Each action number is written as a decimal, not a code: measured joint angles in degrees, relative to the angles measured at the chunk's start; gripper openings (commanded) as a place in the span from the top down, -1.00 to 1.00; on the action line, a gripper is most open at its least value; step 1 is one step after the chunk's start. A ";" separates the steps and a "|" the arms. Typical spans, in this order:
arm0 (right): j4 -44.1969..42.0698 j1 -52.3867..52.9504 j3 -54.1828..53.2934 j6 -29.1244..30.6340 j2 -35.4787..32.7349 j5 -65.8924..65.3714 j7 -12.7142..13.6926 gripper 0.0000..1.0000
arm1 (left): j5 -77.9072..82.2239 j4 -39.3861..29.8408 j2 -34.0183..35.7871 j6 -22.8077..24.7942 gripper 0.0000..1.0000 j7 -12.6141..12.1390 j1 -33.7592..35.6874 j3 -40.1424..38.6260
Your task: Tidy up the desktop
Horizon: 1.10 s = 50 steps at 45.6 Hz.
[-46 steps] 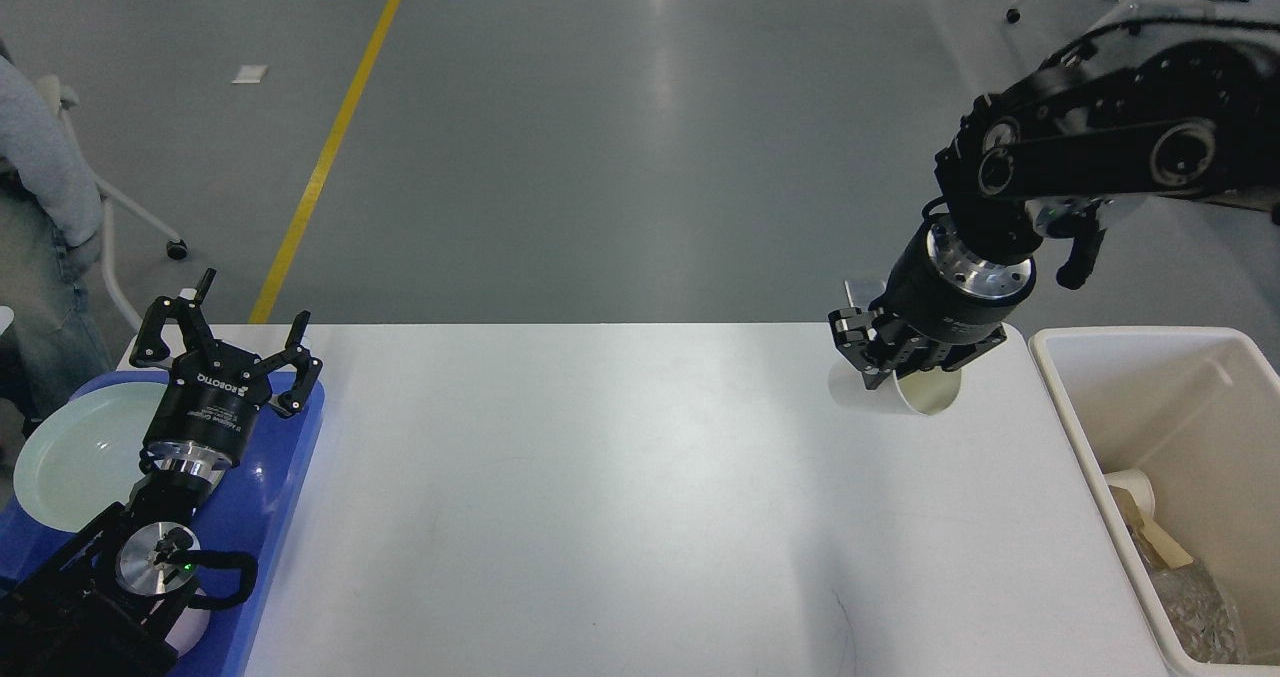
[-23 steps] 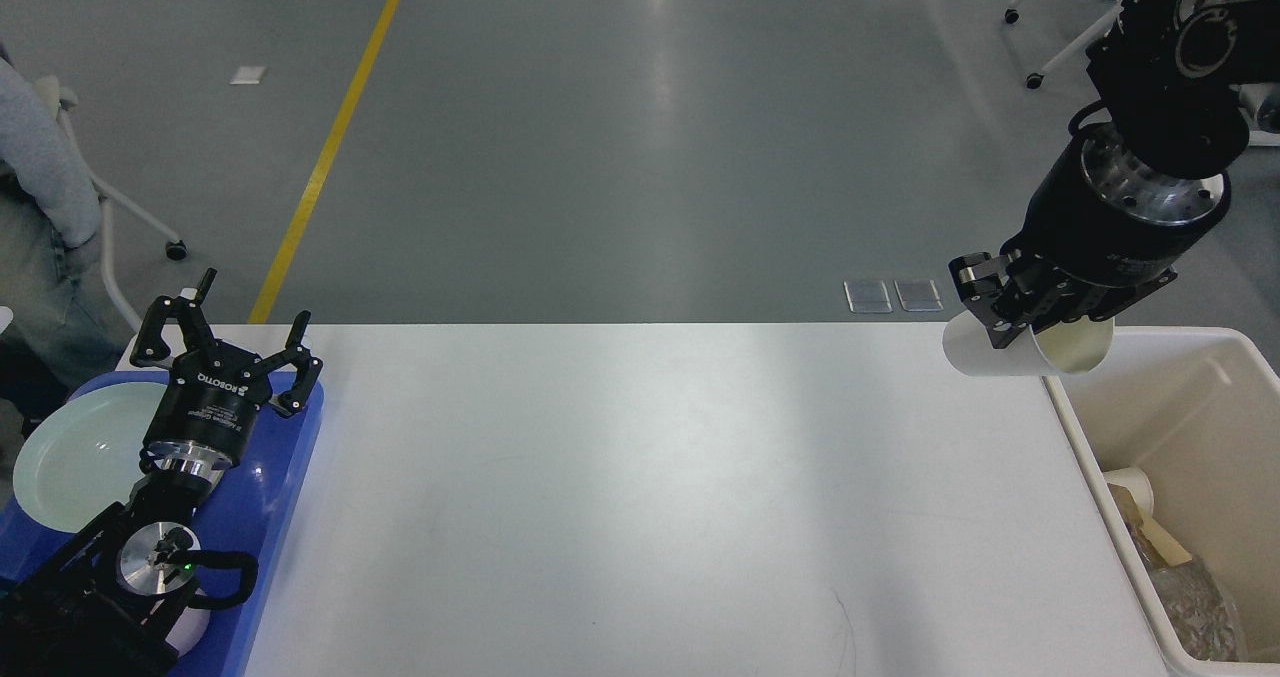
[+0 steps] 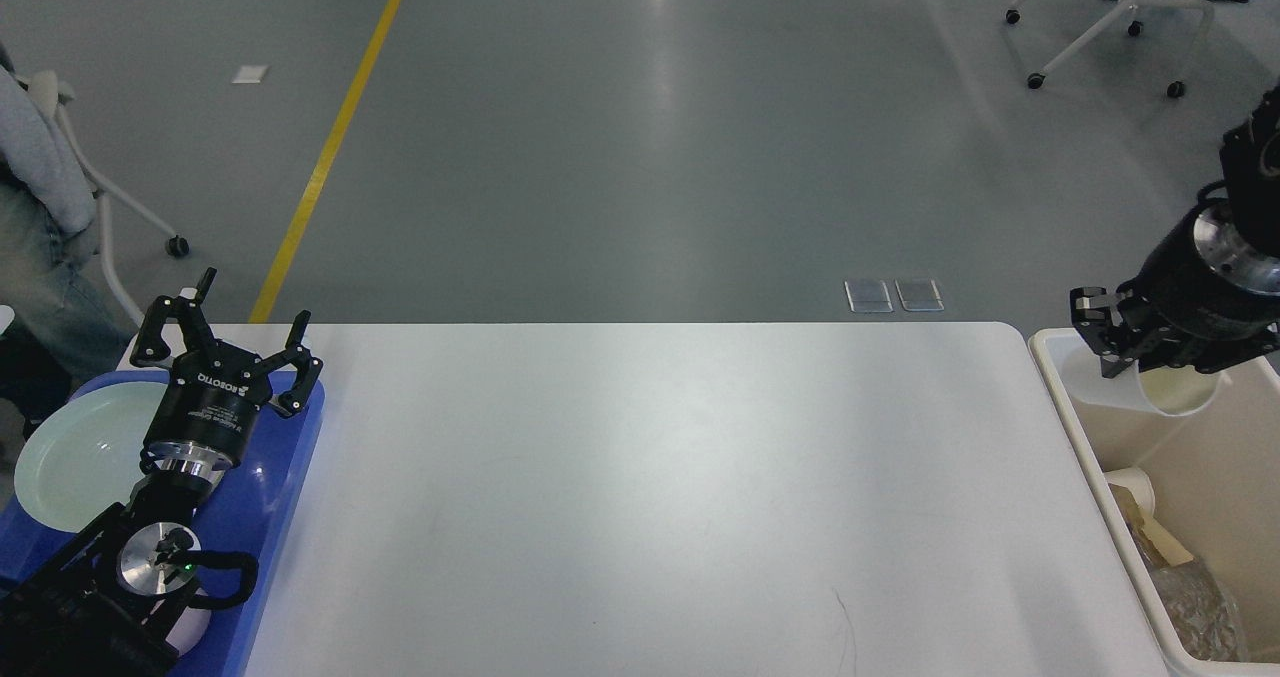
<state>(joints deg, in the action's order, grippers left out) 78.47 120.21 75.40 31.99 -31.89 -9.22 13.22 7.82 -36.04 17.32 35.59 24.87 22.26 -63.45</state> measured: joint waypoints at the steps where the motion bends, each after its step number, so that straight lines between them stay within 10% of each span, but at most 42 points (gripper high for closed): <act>1: -1.62 -1.74 -0.23 -0.30 -0.82 -0.54 0.00 1.00 | 0.00 0.00 0.00 0.00 -0.93 0.00 0.00 0.00; 15: -36.35 -41.05 -20.73 -7.73 -8.43 -6.55 -0.47 1.00 | 0.00 0.00 -0.01 0.00 -0.93 0.00 -0.01 0.00; 26: -60.68 -68.67 -32.78 -23.54 1.09 -6.09 -0.75 1.00 | 0.00 0.00 -0.01 -0.01 -0.93 0.00 -0.02 0.00; 35: -70.98 -79.87 -35.62 -35.54 8.45 -4.87 -0.82 1.00 | 0.00 0.00 -0.01 -0.01 -0.93 0.00 -0.02 0.00; 50: -74.86 -86.33 -37.05 -37.80 15.14 -3.24 -0.83 1.00 | 0.00 0.00 -0.01 -0.01 -0.93 0.00 -0.02 0.00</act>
<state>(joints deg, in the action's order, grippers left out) 3.61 33.88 38.35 -5.81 -16.75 -12.45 12.39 7.83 -36.03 17.31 35.58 24.87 22.24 -63.46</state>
